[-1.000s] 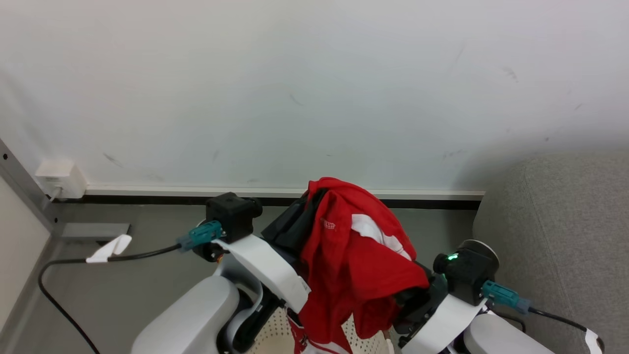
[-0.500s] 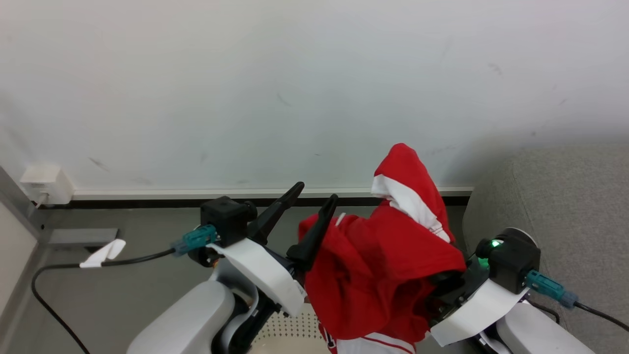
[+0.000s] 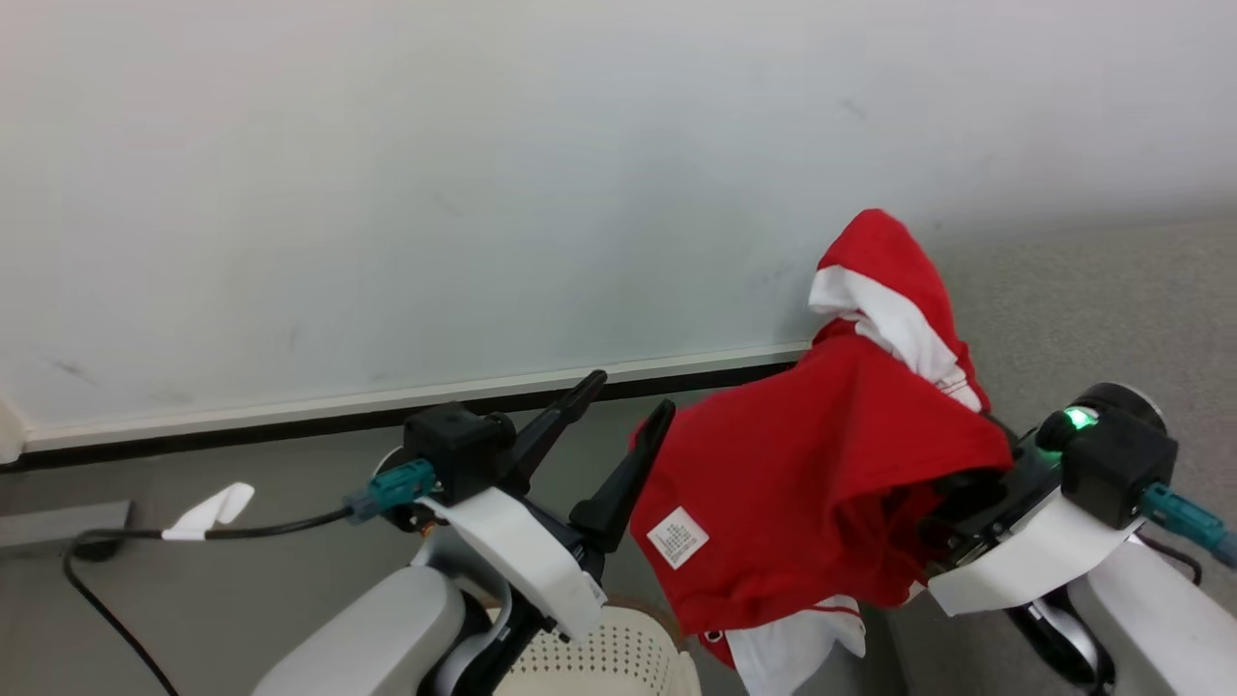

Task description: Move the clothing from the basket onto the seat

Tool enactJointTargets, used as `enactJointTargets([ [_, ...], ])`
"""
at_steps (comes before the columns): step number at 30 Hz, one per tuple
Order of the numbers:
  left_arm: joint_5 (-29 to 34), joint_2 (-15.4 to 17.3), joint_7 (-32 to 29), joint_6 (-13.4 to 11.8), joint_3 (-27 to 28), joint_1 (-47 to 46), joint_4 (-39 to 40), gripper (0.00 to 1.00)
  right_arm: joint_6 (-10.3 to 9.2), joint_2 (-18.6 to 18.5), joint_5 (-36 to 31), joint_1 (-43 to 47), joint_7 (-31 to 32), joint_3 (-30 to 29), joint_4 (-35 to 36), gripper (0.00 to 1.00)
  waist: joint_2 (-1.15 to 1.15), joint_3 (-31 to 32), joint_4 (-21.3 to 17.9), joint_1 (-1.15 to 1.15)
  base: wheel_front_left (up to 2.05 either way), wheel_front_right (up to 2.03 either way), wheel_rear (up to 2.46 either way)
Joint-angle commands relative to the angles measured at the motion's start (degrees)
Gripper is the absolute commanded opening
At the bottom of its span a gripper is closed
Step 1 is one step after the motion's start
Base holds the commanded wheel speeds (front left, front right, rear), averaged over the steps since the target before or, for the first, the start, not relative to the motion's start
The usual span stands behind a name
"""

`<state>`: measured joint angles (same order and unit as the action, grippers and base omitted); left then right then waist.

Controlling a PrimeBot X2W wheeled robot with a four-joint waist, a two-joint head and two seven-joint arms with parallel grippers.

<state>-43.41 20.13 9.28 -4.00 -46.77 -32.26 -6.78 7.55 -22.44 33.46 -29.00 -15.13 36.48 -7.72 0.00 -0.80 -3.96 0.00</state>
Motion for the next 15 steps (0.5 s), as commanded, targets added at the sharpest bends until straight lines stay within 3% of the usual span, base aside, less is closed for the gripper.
enactJointTargets([
  [1,0.82,0.27,0.62,0.15,-0.05,0.04,0.18,1.00,-0.12,-0.78,-0.30,-0.79,-0.01,-0.74,0.44,0.00,0.00,-0.35,-2.18,0.00,0.00,0.00,0.00],
  [15,3.82,0.28,2.11,1.15,-2.31,-1.44,-0.38,1.00,-0.12,-4.82,3.68,-1.00,-0.01,-10.03,5.28,0.00,0.00,-2.35,-11.73,0.00,0.00,0.00,0.00],
])
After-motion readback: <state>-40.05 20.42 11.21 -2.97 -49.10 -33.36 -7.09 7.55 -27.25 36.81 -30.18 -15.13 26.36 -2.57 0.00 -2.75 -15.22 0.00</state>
